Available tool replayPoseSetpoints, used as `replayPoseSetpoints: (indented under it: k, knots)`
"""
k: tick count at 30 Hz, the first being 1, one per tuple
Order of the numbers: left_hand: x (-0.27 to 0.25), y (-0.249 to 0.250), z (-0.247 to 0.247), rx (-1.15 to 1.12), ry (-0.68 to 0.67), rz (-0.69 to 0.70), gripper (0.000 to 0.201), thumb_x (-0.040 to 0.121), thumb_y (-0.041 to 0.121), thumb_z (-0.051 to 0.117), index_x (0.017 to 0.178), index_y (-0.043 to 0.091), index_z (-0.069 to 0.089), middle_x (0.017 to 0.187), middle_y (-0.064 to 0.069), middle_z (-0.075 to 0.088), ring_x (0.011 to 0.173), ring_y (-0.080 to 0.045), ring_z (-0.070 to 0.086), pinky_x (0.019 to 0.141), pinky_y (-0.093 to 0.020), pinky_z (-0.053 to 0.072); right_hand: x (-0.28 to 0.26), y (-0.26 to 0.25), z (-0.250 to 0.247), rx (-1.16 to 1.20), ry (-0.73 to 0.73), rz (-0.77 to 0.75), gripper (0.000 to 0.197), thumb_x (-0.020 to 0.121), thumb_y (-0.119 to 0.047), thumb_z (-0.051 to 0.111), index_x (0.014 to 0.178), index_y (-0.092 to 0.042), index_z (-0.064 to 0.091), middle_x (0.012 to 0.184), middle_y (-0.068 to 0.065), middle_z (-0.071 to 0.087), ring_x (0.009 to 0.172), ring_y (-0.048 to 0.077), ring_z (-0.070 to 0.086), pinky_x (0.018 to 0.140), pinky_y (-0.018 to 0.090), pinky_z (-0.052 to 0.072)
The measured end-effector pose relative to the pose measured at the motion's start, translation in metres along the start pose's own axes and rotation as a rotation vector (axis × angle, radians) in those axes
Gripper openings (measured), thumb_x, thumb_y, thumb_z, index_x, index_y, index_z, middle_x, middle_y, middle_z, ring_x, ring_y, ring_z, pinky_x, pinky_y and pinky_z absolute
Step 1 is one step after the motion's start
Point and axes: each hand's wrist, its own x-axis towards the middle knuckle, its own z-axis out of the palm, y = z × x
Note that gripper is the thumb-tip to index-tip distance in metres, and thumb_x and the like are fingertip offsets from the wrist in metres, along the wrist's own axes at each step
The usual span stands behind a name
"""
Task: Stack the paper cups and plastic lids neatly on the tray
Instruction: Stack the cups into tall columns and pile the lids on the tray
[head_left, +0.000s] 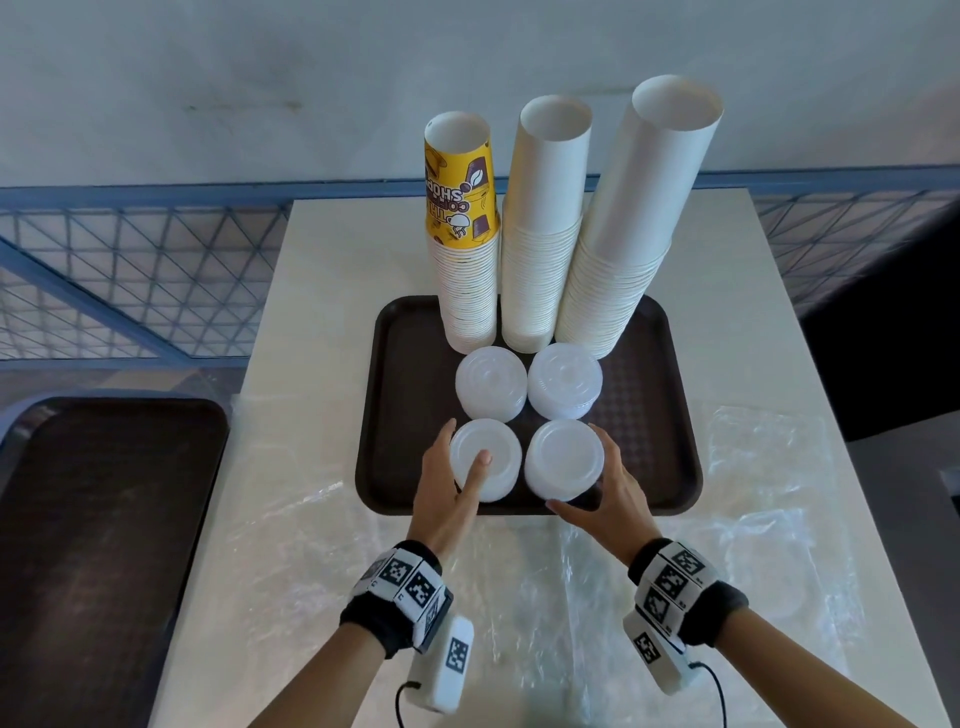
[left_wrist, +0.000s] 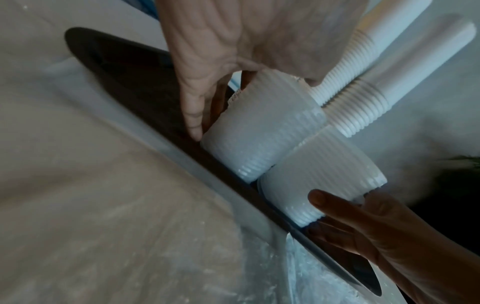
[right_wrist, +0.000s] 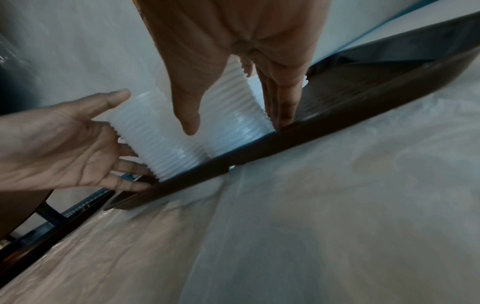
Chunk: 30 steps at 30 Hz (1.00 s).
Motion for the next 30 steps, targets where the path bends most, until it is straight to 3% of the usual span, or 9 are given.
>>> replayPoseSetpoints:
  k: [3, 8, 15, 21, 26, 30]
  knots:
    - [0.001, -0.011, 0.006, -0.082, 0.029, -0.029, 0.075, 0.076, 0.069, 0.045, 0.137, 0.028, 0.034, 0.138, 0.005, 0.044, 0.127, -0.009, 0.04, 0.103, -0.027, 0.033, 0.002, -0.002, 0.002, 0.014, 0.007, 0.018, 0.094, 0.066, -0.027, 0.082, 0.14, -0.022, 0.024, 0.129, -0.007, 0.046, 0.119, 0.017, 0.049, 0.1, 0.037, 0.045]
    - [0.001, -0.007, 0.012, -0.103, 0.009, -0.046, 0.041, 0.088, 0.053, 0.045, 0.123, 0.036, 0.035, 0.124, 0.008, 0.052, 0.115, -0.009, 0.049, 0.092, -0.022, 0.036, 0.005, -0.005, 0.001, -0.002, 0.004, 0.024, 0.091, 0.067, -0.026, 0.081, 0.14, -0.019, 0.026, 0.129, 0.0, 0.051, 0.117, 0.017, 0.05, 0.097, 0.029, 0.041]
    - [0.0, -0.004, 0.017, -0.109, 0.035, -0.046, 0.057, 0.079, 0.058, 0.043, 0.129, 0.031, 0.034, 0.121, 0.008, 0.053, 0.111, -0.008, 0.05, 0.091, -0.023, 0.037, 0.008, -0.004, -0.002, 0.007, -0.017, 0.027, 0.09, 0.068, -0.025, 0.081, 0.139, -0.018, 0.026, 0.128, -0.002, 0.051, 0.109, 0.005, 0.044, 0.094, 0.022, 0.037]
    - [0.0, -0.003, 0.017, -0.095, 0.038, -0.067, 0.049, 0.092, 0.044, 0.047, 0.134, 0.025, 0.032, 0.12, 0.007, 0.052, 0.111, -0.01, 0.049, 0.091, -0.024, 0.038, 0.008, -0.003, -0.003, 0.009, -0.032, 0.03, 0.09, 0.068, -0.025, 0.081, 0.139, -0.019, 0.026, 0.128, -0.002, 0.05, 0.111, 0.007, 0.045, 0.095, 0.022, 0.037]
    - [0.001, -0.002, 0.017, -0.085, 0.033, -0.062, 0.056, 0.087, 0.051, 0.046, 0.134, 0.025, 0.032, 0.12, 0.007, 0.052, 0.111, -0.01, 0.049, 0.091, -0.024, 0.037, 0.006, -0.003, -0.003, 0.014, -0.028, 0.035, 0.09, 0.067, -0.025, 0.081, 0.138, -0.019, 0.026, 0.128, -0.001, 0.05, 0.112, 0.008, 0.045, 0.096, 0.025, 0.037]
    - [0.003, -0.001, 0.017, -0.062, 0.038, -0.067, 0.048, 0.093, 0.04, 0.047, 0.135, 0.023, 0.032, 0.119, 0.007, 0.052, 0.11, -0.011, 0.05, 0.09, -0.024, 0.037, 0.005, -0.002, -0.002, 0.018, -0.018, 0.036, 0.09, 0.067, -0.026, 0.082, 0.138, -0.02, 0.026, 0.127, -0.002, 0.051, 0.114, 0.013, 0.049, 0.097, 0.027, 0.04]
